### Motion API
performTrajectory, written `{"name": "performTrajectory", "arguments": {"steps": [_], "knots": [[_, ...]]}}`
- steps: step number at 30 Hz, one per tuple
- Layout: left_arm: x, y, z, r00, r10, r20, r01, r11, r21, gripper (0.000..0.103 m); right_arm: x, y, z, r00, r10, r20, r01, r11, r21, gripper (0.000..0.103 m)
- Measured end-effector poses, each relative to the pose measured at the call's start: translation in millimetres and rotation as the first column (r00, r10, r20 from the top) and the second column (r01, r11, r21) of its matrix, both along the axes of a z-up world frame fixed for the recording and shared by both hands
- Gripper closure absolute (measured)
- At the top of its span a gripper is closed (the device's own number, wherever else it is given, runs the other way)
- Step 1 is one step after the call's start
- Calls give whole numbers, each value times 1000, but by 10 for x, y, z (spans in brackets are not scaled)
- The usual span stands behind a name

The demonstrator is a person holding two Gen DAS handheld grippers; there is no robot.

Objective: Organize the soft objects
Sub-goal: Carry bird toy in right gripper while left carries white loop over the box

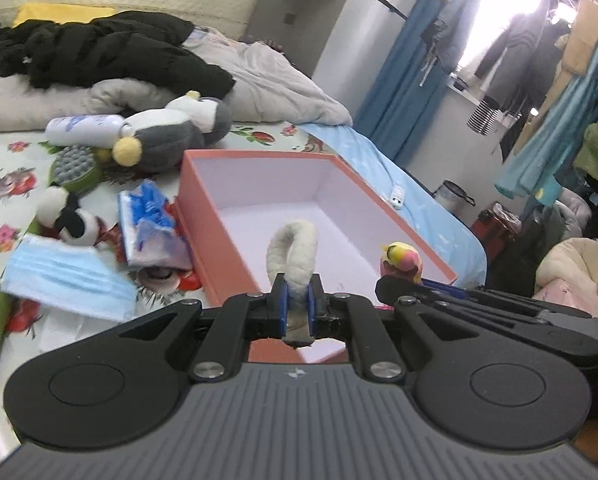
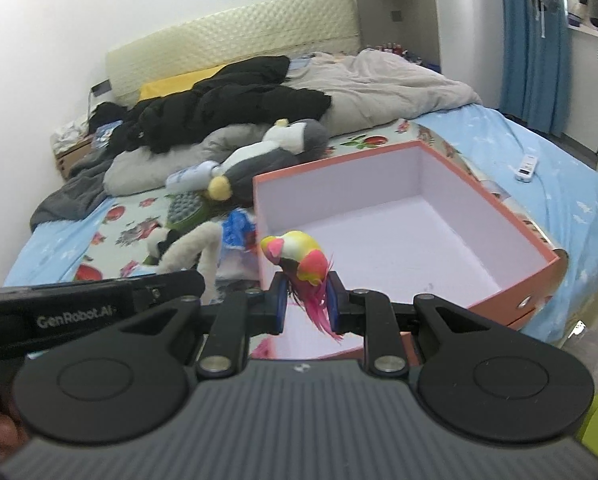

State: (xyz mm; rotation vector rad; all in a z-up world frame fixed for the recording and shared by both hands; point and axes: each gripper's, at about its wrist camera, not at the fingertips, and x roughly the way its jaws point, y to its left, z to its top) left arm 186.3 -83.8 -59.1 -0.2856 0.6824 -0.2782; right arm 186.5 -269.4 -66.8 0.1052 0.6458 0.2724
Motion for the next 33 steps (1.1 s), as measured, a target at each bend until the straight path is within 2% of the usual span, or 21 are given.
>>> {"name": "performTrajectory", "arguments": {"steps": [5, 8, 13, 20, 25, 32, 33], "knots": [[230, -107, 175, 1000, -5, 23, 4, 999, 50, 91, 208, -141, 43, 1000, -12, 7, 12, 1000, -20, 79], [424, -131, 282, 999, -23, 25, 22, 999, 47, 91, 359, -201, 72, 1000, 2, -2, -3, 1000, -21, 79], [822, -237, 342, 998, -53, -29, 54, 997, 55, 91, 691, -281, 33, 996, 17, -82, -19, 1000, -22, 79], [1357, -419, 65, 979, -98, -180, 112, 991, 70, 91, 1078, -384, -178, 976, 10, -219, -22, 998, -53, 79], [1558, -524, -216, 959, -112, -261, 135, 988, 72, 91, 1273, -470, -359, 957, -15, -291, -7, 997, -74, 79], [1638, -517, -350, 954, -100, -281, 122, 991, 63, 89, 1356, -584, -496, 946, -36, -323, 8, 996, -89, 76], [1647, -509, -356, 954, -99, -283, 122, 990, 65, 80, 1365, -597, -510, 944, -36, -328, 8, 996, -85, 75]]}}
